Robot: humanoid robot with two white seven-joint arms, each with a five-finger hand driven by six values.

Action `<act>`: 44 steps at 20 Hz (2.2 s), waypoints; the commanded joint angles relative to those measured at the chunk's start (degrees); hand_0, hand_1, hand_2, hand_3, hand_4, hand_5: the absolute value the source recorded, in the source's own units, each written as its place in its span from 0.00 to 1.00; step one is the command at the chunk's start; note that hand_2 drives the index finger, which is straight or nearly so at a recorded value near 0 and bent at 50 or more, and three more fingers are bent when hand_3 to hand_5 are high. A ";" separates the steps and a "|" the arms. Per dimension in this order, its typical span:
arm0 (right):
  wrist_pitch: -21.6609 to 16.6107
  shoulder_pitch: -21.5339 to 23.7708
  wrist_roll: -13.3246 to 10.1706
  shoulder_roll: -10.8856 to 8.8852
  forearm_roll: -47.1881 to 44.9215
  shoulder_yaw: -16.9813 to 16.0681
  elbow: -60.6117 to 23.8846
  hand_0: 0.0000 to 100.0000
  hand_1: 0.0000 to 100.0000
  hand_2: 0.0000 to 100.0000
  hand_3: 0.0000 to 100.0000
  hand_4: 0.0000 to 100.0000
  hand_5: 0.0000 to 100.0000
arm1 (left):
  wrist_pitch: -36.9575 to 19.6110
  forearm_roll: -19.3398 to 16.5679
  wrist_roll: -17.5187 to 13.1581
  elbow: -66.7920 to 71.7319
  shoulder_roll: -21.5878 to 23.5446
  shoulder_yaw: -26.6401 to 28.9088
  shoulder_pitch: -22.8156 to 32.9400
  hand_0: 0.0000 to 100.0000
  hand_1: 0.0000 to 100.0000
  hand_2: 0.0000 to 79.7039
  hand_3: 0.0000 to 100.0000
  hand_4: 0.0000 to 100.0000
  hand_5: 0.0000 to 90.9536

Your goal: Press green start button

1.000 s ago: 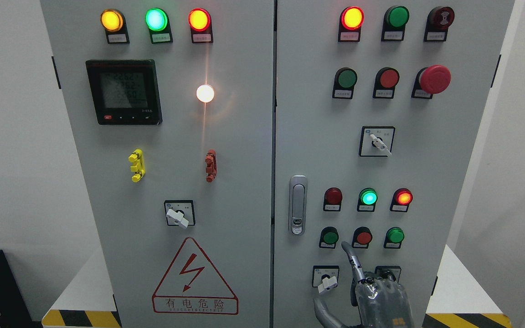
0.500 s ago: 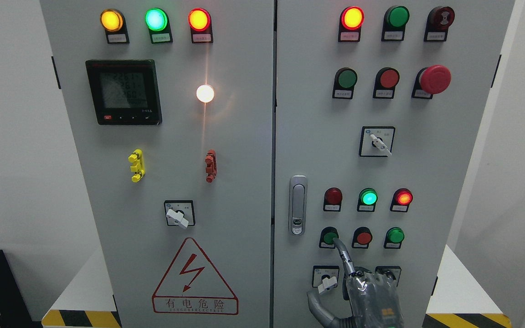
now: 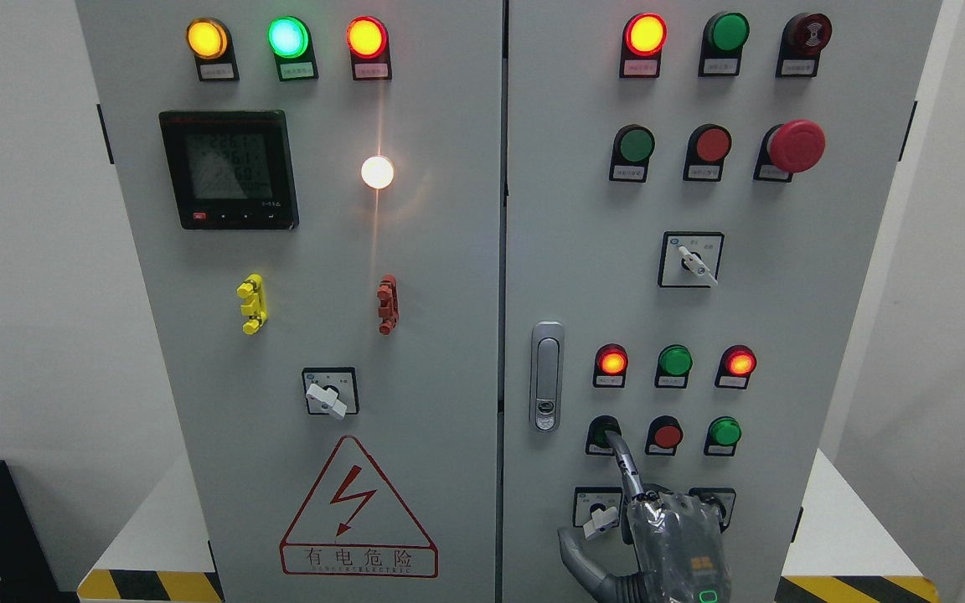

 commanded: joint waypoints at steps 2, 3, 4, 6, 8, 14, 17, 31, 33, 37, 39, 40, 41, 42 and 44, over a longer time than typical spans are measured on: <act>0.14 -0.35 0.28 0.03 -0.08 0.11 1.87 0.27 0.34 0.00 0.95 0.89 1.00 | 0.02 0.00 -0.04 -1.58 -0.01 0.00 -1.32 0.12 0.56 0.00 0.00 0.00 0.00; 0.14 -0.35 0.28 0.03 -0.08 0.03 1.86 0.27 0.34 0.00 0.95 0.89 1.00 | 0.02 0.00 -0.04 -1.58 -0.01 0.00 -1.32 0.12 0.56 0.00 0.00 0.00 0.00; 0.14 -0.35 0.19 0.03 -0.25 0.02 1.69 0.27 0.34 0.00 0.95 0.89 1.00 | 0.02 0.00 -0.04 -1.58 -0.01 0.00 -1.32 0.12 0.56 0.00 0.00 0.00 0.00; 0.05 -0.35 0.19 0.03 -0.34 0.02 1.25 0.28 0.35 0.00 0.95 0.89 1.00 | 0.02 0.00 -0.04 -1.58 -0.01 0.00 -1.32 0.12 0.56 0.00 0.00 0.00 0.00; 0.05 -0.35 0.19 0.03 -0.43 0.02 1.07 0.30 0.35 0.00 0.95 0.89 1.00 | 0.02 0.00 -0.04 -1.58 -0.01 0.00 -1.32 0.12 0.56 0.00 0.00 0.00 0.00; -0.47 0.96 0.63 0.21 -2.36 0.20 -1.82 0.36 0.36 0.01 0.93 0.86 0.96 | 0.02 0.00 -0.04 -1.58 -0.01 0.00 -1.32 0.12 0.56 0.00 0.00 0.00 0.00; -0.56 1.93 0.81 0.29 -4.82 0.55 -4.01 0.38 0.36 0.02 0.88 0.82 0.87 | 0.02 0.00 -0.04 -1.58 0.08 0.00 -1.32 0.12 0.56 0.00 0.00 0.00 0.00; -4.52 8.43 1.16 0.20 -17.38 0.64 -10.96 0.05 0.27 0.00 0.40 0.41 0.44 | 0.02 0.00 -0.04 -1.58 -0.01 0.00 -1.32 0.12 0.56 0.00 0.00 0.00 0.00; -4.52 9.75 2.38 0.20 -21.50 0.73 -11.75 0.00 0.25 0.00 0.32 0.34 0.37 | 0.02 0.00 -0.04 -1.58 -0.01 0.00 -1.32 0.12 0.56 0.00 0.00 0.00 0.00; -4.26 12.30 3.09 0.20 -27.75 1.52 -13.51 0.00 0.17 0.00 0.21 0.20 0.23 | 0.02 0.00 -0.04 -1.58 -0.01 0.00 -1.32 0.12 0.56 0.00 0.00 0.00 0.00; -4.25 13.35 3.18 0.20 -31.17 2.13 -14.48 0.00 0.13 0.00 0.18 0.17 0.18 | 0.02 0.00 -0.04 -1.58 -0.01 0.00 -1.32 0.12 0.56 0.00 0.00 0.00 0.00; -4.17 13.71 3.27 0.20 -33.54 2.40 -15.35 0.00 0.10 0.00 0.16 0.14 0.14 | 0.02 0.00 -0.04 -1.58 -0.01 0.00 -1.32 0.12 0.56 0.00 0.00 0.00 0.00; -4.17 14.23 3.70 0.20 -36.35 2.75 -15.97 0.00 0.08 0.00 0.14 0.12 0.10 | 0.02 0.00 -0.04 -1.58 -0.01 0.00 -1.32 0.12 0.56 0.00 0.00 0.00 0.00; -4.08 14.76 4.67 0.20 -38.99 3.10 -16.67 0.00 0.07 0.00 0.14 0.11 0.09 | 0.02 0.00 -0.04 -1.58 -0.01 0.00 -1.32 0.12 0.56 0.00 0.00 0.00 0.00; -3.99 16.08 5.81 0.20 -43.30 3.36 -17.99 0.00 0.06 0.00 0.13 0.10 0.06 | 0.02 0.00 -0.04 -1.58 -0.01 0.00 -1.32 0.12 0.56 0.00 0.00 0.00 0.00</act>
